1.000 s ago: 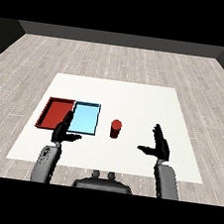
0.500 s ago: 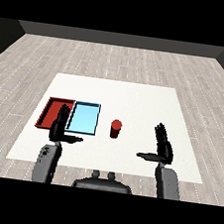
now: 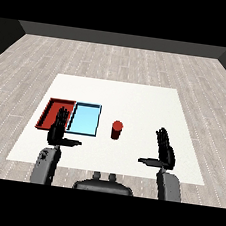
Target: Pick the red can and put it in the red box
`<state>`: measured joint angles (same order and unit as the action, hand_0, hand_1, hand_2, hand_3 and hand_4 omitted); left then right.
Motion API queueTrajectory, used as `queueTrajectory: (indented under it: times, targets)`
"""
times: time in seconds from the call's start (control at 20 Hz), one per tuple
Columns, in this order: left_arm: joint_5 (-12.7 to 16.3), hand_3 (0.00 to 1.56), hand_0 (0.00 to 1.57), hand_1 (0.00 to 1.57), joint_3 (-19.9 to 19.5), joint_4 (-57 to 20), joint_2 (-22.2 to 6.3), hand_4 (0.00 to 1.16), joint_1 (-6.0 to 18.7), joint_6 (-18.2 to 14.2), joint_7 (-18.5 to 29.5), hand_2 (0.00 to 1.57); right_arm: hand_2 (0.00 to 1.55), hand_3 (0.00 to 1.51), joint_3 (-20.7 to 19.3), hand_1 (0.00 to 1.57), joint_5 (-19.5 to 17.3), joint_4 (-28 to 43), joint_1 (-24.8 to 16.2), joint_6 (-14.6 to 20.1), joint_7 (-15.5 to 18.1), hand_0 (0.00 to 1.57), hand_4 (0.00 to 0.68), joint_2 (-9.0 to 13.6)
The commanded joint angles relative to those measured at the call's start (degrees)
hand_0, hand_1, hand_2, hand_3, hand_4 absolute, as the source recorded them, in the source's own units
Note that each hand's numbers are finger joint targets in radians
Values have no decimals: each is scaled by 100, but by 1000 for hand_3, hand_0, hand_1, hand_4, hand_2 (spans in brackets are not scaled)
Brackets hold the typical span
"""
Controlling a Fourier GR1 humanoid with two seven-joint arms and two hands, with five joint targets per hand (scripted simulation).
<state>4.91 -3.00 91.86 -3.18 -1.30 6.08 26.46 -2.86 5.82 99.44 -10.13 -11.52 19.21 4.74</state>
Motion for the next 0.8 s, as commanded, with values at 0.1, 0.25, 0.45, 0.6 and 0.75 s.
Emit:
queueTrajectory:
  times: [0.1, 0.25, 0.45, 0.6, 0.75]
  targets:
    - [13, 0, 0, 0, -98, -487, -8, 0, 555, -25, -6, 0, 0, 0, -81, 0, -91, -589, 362, 8, 200, 0, 0, -75]
    - [96, 0, 0, 0, 24, 311, 125, 0, 185, -156, -317, 0, 0, 0, -96, 0, -6, -610, 793, 72, -390, 0, 0, -20]
    - [-108, 0, 0, 0, 42, 6, 175, 0, 0, -193, 142, 0, 0, 0, 108, 0, -332, -1108, 1227, 396, -235, 0, 0, -285]
    - [-60, 0, 0, 0, 23, -18, 167, 0, 96, -188, 63, 0, 0, 0, 316, 0, -269, -395, 884, 395, -766, 0, 0, -341]
    - [224, 0, 0, 0, -232, -138, -80, 0, 217, 105, -4, 0, 0, 0, 180, 0, -422, -1609, 1706, 610, -328, 0, 0, -444]
